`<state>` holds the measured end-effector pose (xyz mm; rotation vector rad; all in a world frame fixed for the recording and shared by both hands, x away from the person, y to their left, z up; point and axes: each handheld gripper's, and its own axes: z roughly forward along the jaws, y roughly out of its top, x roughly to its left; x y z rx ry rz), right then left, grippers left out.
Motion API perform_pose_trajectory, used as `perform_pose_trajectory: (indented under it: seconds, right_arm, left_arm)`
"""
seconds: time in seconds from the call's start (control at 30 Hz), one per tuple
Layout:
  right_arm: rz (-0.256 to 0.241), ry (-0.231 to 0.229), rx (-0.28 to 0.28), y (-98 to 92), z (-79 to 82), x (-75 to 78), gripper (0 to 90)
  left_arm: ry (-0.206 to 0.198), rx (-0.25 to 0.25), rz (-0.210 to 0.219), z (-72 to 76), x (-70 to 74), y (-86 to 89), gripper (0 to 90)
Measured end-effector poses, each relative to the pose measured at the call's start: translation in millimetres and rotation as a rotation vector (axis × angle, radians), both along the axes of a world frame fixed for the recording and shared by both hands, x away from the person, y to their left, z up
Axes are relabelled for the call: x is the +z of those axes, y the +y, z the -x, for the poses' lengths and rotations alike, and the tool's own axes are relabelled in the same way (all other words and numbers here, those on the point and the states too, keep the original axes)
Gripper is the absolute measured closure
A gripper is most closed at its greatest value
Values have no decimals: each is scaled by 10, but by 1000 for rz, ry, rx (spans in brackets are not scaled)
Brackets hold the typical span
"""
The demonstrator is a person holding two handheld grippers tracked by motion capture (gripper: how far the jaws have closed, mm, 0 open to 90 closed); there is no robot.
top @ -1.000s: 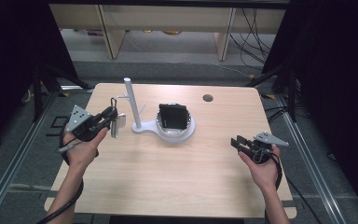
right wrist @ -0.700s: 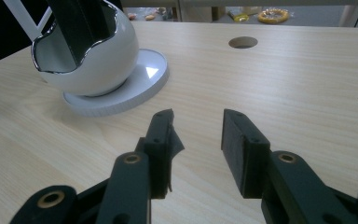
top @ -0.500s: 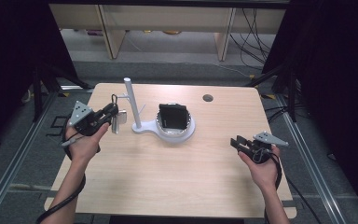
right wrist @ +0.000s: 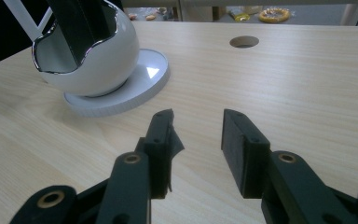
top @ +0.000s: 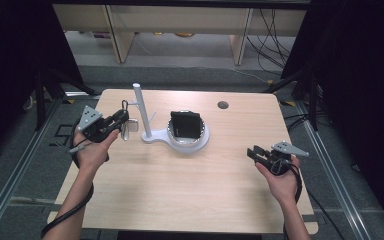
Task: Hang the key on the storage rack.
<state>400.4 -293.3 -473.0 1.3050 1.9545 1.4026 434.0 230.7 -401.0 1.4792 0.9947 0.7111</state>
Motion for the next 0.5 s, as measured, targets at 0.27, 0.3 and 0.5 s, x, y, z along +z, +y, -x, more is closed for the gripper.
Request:
perform_pose_trajectory:
  seconds: [0.27,0.3,0.5]
  right_arm:
    - [12,-6,-10,-3,-7,-13,645]
    - [5,4,-14,6,5,-10,644]
    - [10,4,-5,2,6,-9,644]
  left_arm:
    - [15,7,-1,-49,-17,3,757]
    - [15,7,-2,-53,-18,2,756]
    - [17,6,-4,-73,-18,-9,757]
